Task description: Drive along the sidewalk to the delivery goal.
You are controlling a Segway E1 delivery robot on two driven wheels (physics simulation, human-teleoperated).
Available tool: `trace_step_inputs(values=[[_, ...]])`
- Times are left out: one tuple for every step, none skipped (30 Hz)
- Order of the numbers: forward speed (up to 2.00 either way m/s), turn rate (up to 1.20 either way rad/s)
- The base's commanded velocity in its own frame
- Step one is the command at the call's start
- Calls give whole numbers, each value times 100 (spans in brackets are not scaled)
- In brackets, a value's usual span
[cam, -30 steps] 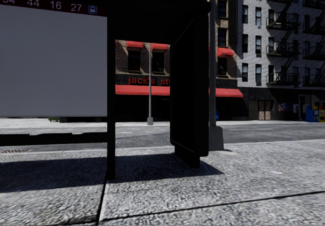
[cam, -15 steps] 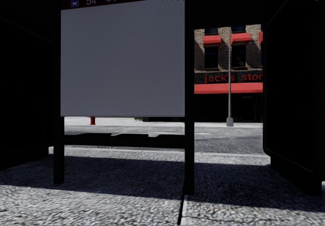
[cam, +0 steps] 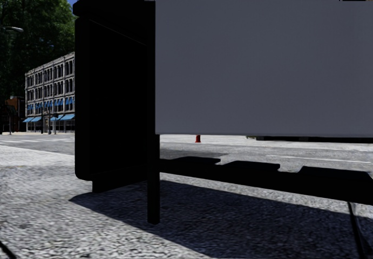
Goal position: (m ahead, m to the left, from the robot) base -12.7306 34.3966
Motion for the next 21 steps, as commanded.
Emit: trace_step_inputs(values=[[122, 94], [123, 94], [123, 96], [123, 96], [123, 97], [123, 97], [123, 98], [123, 102], [123, 105], [123, 106], [123, 106], [123, 106], [123, 106], [123, 106], [123, 106], [123, 106], [123, 106], [123, 106], [123, 106], [123, 106], [123, 106]])
